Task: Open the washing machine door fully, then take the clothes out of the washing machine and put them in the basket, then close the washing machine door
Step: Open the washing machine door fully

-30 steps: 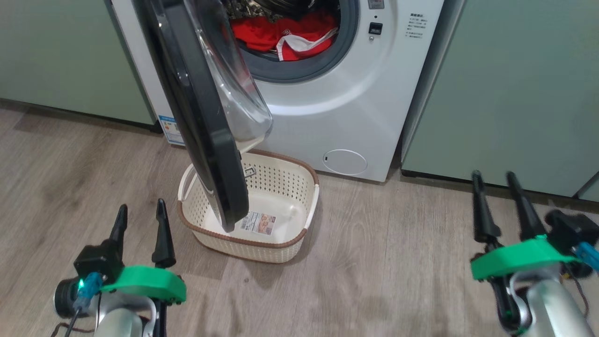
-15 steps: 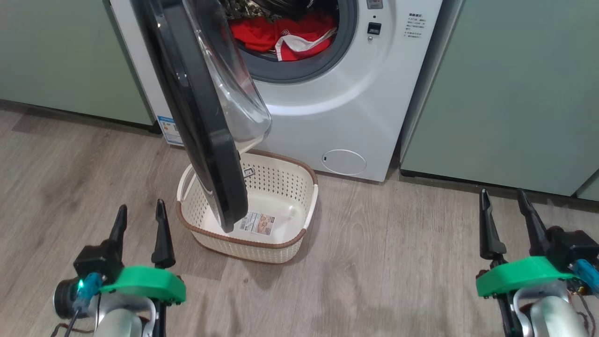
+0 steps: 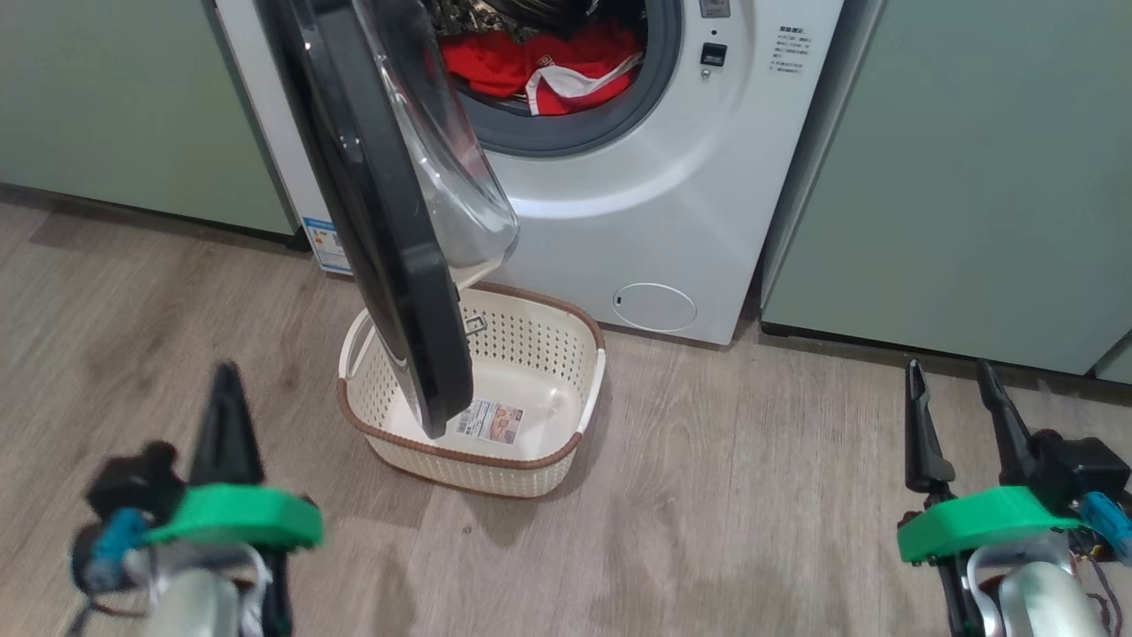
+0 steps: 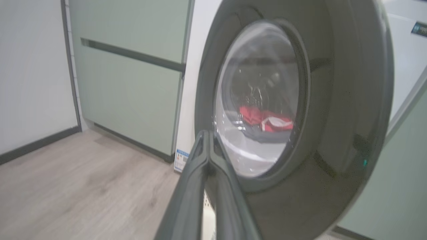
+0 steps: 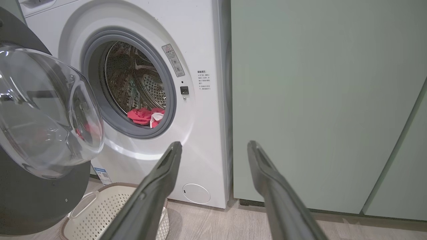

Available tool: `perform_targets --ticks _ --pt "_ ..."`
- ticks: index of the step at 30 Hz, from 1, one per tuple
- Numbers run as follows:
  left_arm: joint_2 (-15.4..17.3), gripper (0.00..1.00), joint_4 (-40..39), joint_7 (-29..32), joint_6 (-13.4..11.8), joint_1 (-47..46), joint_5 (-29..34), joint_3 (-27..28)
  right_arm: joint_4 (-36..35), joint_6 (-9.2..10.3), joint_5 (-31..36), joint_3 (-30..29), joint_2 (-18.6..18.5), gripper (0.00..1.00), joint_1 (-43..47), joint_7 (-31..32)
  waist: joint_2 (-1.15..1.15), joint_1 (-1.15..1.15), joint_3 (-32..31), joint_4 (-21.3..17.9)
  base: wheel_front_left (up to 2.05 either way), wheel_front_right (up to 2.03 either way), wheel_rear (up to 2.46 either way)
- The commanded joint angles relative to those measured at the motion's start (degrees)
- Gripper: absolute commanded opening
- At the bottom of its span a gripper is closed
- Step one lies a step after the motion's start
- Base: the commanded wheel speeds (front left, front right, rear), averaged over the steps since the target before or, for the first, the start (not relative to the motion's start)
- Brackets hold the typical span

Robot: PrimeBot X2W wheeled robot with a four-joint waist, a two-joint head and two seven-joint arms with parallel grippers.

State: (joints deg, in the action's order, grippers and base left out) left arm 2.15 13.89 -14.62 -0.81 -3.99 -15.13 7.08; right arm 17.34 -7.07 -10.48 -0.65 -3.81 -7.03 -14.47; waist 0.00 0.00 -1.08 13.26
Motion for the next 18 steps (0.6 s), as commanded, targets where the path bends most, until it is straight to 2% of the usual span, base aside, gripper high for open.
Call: perform_targets --ticks 1,4,7,9,12,18 --pt "0.73 0.00 -3.61 -0.38 -0.55 -4.68 -0.16 2.99 -1.64 -0.42 0.59 1.06 -0.01 1.00 -1.00 -0.52 0.00 0.00 0.00 0.08 0.00 0.00 0.00" --pt "0.73 0.00 -7.67 -0.38 -0.57 -7.44 -0.55 5.02 -1.51 -0.42 0.60 1.05 0.11 1.00 -0.93 -0.52 0.00 0.00 -0.04 0.16 0.00 0.00 0.00" --pt "0.73 0.00 -12.35 -0.38 0.06 -10.85 -7.96 5.99 -1.37 -0.42 0.53 1.00 0.23 1.00 -0.91 -0.52 0.00 0.00 -0.14 0.10 0.00 0.00 0.00" --pt "0.73 0.00 -16.29 -0.38 0.14 -12.70 -7.06 5.01 -1.26 -0.42 0.48 0.90 0.32 1.00 -0.92 -0.52 0.00 0.00 -0.24 0.03 0.00 0.00 0.00" --pt "0.73 0.00 -20.82 -0.38 -0.01 -15.43 -6.67 0.74 -1.18 -0.42 0.34 0.88 0.44 1.00 -0.79 -0.52 0.00 0.00 -0.41 -0.07 0.00 0.00 0.00" --pt "0.73 0.00 -26.14 2.31 -1.15 -20.56 -5.77 -14.09 -1.06 -0.42 0.38 0.45 0.62 1.00 -0.62 -0.52 0.00 0.00 -0.59 -0.58 0.00 0.00 0.00"
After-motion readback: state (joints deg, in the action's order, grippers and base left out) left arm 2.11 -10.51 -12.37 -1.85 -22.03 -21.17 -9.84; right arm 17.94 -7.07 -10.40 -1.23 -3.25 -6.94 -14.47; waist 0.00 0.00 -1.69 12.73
